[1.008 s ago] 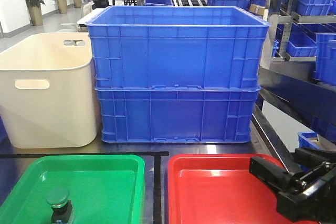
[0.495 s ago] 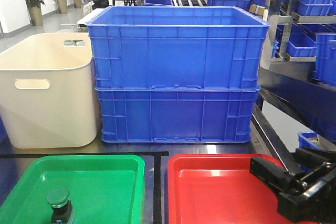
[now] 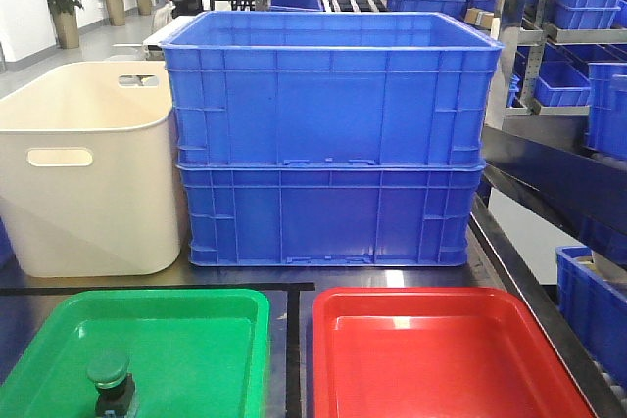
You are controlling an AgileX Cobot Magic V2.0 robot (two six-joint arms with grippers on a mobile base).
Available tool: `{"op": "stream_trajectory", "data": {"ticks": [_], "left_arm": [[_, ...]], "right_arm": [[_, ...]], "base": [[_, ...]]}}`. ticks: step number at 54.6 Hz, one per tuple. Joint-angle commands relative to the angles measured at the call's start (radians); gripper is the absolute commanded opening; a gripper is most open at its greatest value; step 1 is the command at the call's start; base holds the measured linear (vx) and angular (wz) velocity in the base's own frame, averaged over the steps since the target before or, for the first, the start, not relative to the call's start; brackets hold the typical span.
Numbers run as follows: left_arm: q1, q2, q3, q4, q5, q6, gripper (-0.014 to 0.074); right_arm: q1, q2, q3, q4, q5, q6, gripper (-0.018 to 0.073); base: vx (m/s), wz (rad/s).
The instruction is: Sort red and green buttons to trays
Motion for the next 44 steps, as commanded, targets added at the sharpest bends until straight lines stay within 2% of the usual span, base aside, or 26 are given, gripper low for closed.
{"op": "stream_trajectory", "data": {"ticks": [1,8,14,23,26,29,44], "left_arm": [[0.002,0.0,-0.021,-0.002,-0.081,-0.008,-0.0006],[0.002,0.0,-0.021,-0.002,-0.081,-0.008,-0.0006],[0.002,0.0,-0.021,-0.002,-0.081,-0.008,-0.0006],[0.002,0.0,-0.021,-0.002,-0.081,-0.008,-0.0006],[0.002,0.0,-0.021,-0.002,-0.08,-0.008,-0.0006],[0.002,-0.002,-0.021,-0.002,-0.08,-0.008,-0.0006],[0.002,-0.002,-0.021,-0.002,-0.08,-0.008,-0.0006]], "right_arm": [[-0.06,-0.08,0.037,-0.042,-0.082,0.002,-0.0016],[-0.132,-0.194,0.121,-0.064,-0.082,0.002,-0.0015],[-0.158,-0.266,0.199,-0.075,-0.072,0.024,-0.0013],[-0.15,-0.38,0.344,-0.148,-0.085,0.077,-0.0013],[-0.144,-0.378,0.385,-0.159,-0.135,0.104,-0.0011],[-0.138,-0.377,0.378,-0.161,-0.088,0.115,-0.0012],[-0.132,-0.376,0.379,-0.156,-0.092,0.106,-0.0009]], "base": [[0.0,0.0],[0.0,0.0],[0.0,0.0],[0.0,0.0],[0.0,0.0],[0.0,0.0],[0.0,0.0]]}}
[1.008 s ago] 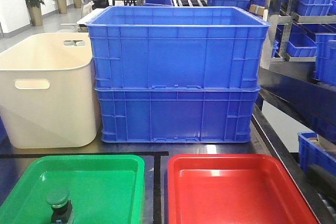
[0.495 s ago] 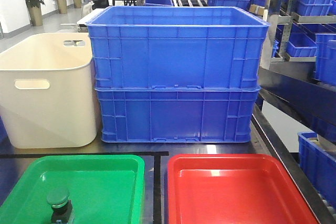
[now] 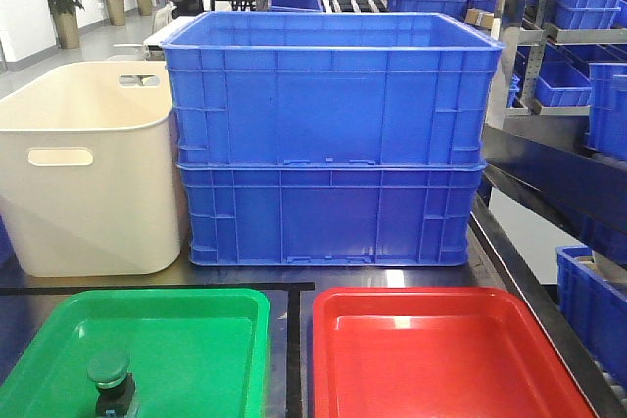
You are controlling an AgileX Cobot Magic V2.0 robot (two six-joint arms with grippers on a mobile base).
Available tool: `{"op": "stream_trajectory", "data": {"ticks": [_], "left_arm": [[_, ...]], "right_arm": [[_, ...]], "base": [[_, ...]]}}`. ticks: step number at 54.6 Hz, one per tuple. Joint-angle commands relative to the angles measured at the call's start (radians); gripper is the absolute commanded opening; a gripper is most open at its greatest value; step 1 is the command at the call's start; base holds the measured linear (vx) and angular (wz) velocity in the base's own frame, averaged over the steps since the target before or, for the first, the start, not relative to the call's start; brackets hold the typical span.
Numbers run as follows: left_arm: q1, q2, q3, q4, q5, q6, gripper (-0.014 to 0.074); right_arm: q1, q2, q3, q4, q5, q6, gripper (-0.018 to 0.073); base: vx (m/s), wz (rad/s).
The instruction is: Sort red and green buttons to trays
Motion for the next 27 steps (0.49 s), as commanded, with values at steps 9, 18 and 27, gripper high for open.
{"op": "stream_trajectory", "data": {"ticks": [9,18,27], "left_arm": [[0.002,-0.002,-0.021,-0.002,-0.084,-0.008,-0.0006],[0.002,-0.002,-0.021,-0.002,-0.084,-0.008,-0.0006],[0.002,-0.002,-0.021,-0.002,-0.084,-0.008,-0.0006]], "right_arm": [[0.003,-0.01,0.013,-0.01,-0.087,-0.003,-0.0009],[0.003,-0.01,0.013,-0.01,-0.087,-0.003,-0.0009],[0.003,-0.01,0.013,-0.01,-0.087,-0.003,-0.0009]], "base": [[0.0,0.0],[0.0,0.0],[0.0,0.0]]}}
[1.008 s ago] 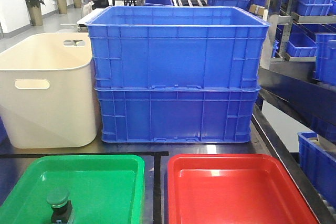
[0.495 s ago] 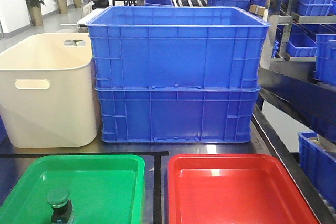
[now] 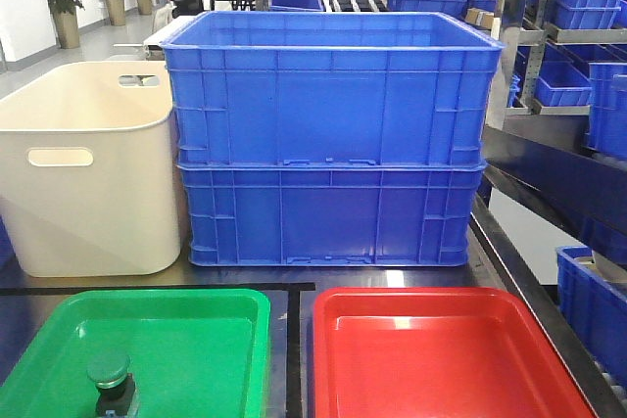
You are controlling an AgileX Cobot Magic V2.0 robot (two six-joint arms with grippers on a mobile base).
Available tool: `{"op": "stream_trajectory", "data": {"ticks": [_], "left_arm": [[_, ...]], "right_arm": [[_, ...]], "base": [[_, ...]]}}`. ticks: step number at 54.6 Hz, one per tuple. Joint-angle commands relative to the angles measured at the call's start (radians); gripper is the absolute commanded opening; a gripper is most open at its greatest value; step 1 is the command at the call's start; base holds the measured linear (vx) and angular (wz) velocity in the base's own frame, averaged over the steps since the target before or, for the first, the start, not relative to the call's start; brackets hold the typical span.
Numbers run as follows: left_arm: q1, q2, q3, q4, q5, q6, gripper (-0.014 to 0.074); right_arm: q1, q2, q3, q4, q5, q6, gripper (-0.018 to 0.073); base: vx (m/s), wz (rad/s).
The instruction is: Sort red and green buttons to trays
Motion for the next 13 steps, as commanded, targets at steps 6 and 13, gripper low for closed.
{"op": "stream_trajectory", "data": {"ticks": [6,13], "left_arm": [[0.002,-0.002,-0.021,-0.002,-0.084,-0.008,-0.0006],[0.002,-0.002,-0.021,-0.002,-0.084,-0.008,-0.0006]], "right_arm": [[0.003,-0.01,0.013,-0.01,-0.087,-0.003,-0.0009],[0.003,-0.01,0.013,-0.01,-0.087,-0.003,-0.0009]], "base": [[0.0,0.0],[0.0,0.0]]}}
